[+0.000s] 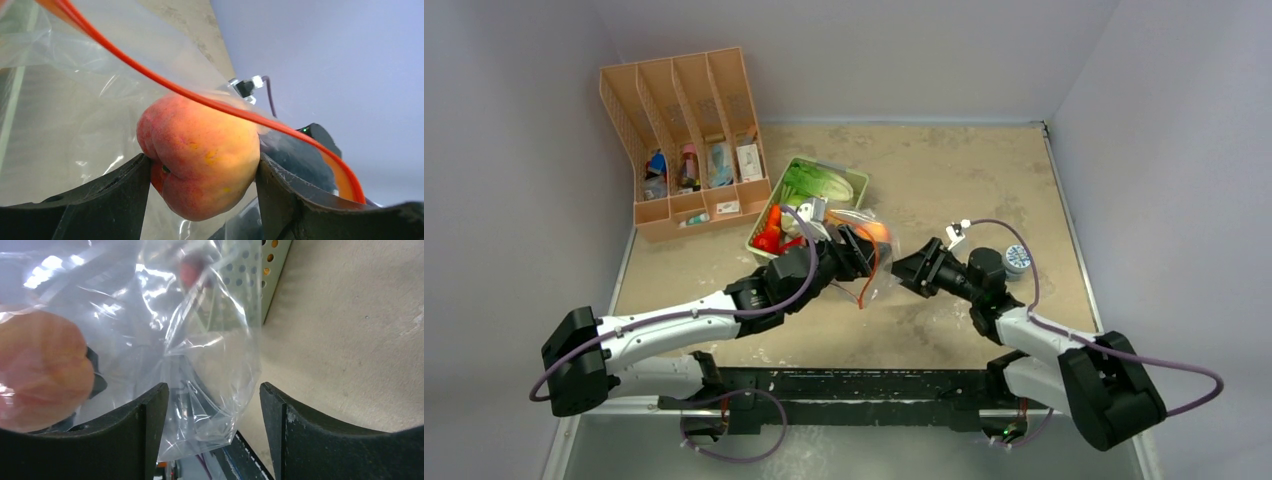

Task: Open the zip-top bag and remove the fake food
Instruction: Pick up the fake fruit from the zipper food storage bag.

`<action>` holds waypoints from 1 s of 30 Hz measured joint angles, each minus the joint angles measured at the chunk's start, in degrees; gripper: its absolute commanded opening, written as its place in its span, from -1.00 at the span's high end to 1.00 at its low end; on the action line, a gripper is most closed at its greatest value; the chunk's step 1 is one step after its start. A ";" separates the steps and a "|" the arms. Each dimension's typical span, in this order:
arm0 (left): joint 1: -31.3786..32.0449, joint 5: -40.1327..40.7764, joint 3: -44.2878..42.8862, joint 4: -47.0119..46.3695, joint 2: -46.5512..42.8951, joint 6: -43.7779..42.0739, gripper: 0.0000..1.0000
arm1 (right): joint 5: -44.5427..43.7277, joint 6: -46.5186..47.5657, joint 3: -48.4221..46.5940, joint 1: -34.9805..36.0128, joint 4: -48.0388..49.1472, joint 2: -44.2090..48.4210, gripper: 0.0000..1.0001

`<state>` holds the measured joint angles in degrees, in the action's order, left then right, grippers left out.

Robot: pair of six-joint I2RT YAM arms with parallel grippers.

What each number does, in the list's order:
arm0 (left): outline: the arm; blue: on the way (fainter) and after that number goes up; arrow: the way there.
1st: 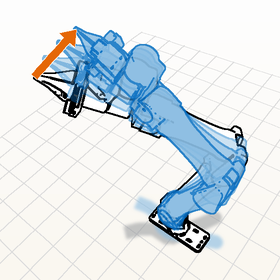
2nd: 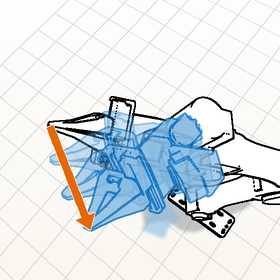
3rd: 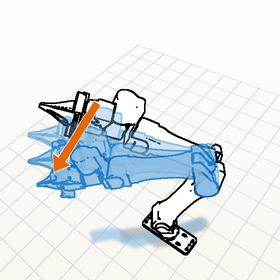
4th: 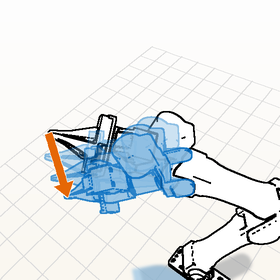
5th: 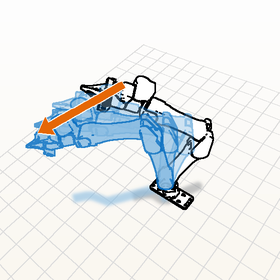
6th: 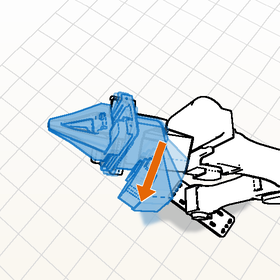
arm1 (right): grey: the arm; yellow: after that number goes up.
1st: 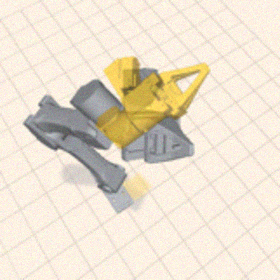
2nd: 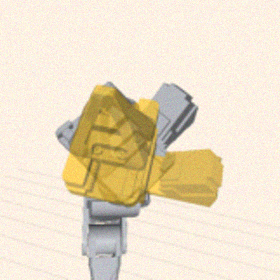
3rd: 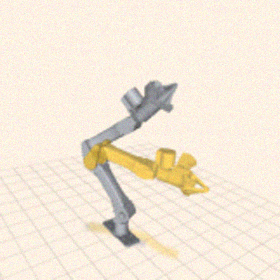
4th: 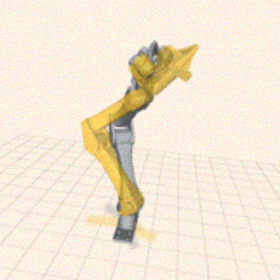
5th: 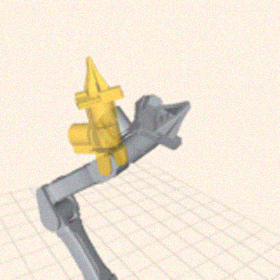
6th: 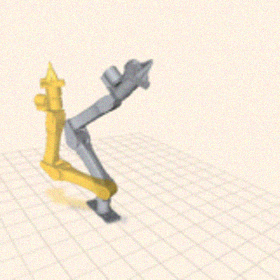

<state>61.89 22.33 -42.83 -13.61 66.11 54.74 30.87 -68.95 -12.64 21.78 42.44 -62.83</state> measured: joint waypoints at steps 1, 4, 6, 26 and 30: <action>0.00 0.00 0.07 -0.61 0.00 0.22 1.00 | 0.42 -0.52 0.17 0.00 0.90 -0.76 -0.57; 0.00 0.00 0.39 -3.17 -0.02 0.76 1.00 | 0.83 -1.49 0.26 0.02 2.14 -1.84 -0.72; 0.00 0.00 0.74 -4.76 -0.04 1.20 1.00 | 1.20 -1.92 0.26 0.00 3.17 -2.29 -0.64; -0.28 3.87 1.60 14.27 -7.54 0.15 1.00 | -17.51 5.68 -12.02 -7.13 -30.40 11.78 1.00; -0.63 5.09 2.91 19.04 -11.80 0.13 1.00 | -24.24 10.64 -15.82 -12.48 -39.23 11.78 1.00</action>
<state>61.25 27.42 -39.92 5.43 54.30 54.87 6.63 -58.30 -28.47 9.30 3.20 -51.05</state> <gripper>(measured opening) 0.674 0.008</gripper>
